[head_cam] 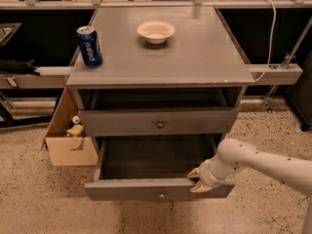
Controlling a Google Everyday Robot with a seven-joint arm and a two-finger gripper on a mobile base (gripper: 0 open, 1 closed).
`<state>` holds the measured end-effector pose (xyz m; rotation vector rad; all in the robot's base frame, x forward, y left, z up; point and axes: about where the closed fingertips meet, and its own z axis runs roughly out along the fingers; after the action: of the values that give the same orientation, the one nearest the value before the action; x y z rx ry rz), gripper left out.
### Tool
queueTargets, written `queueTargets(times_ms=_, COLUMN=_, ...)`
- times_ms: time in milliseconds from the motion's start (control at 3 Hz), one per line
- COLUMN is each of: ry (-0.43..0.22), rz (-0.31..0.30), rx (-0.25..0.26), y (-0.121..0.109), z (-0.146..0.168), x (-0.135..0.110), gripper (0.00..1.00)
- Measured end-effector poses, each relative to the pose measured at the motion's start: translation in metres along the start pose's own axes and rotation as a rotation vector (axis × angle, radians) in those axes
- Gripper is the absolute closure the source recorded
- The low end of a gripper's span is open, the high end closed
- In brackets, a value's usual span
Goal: Open middle drawer
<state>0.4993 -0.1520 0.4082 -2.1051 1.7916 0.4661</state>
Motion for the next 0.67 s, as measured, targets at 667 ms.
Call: queueTargets(times_ms=667, ry=0.0, rz=0.0, rx=0.0, y=0.0, z=0.0, x=0.0, gripper=0.3)
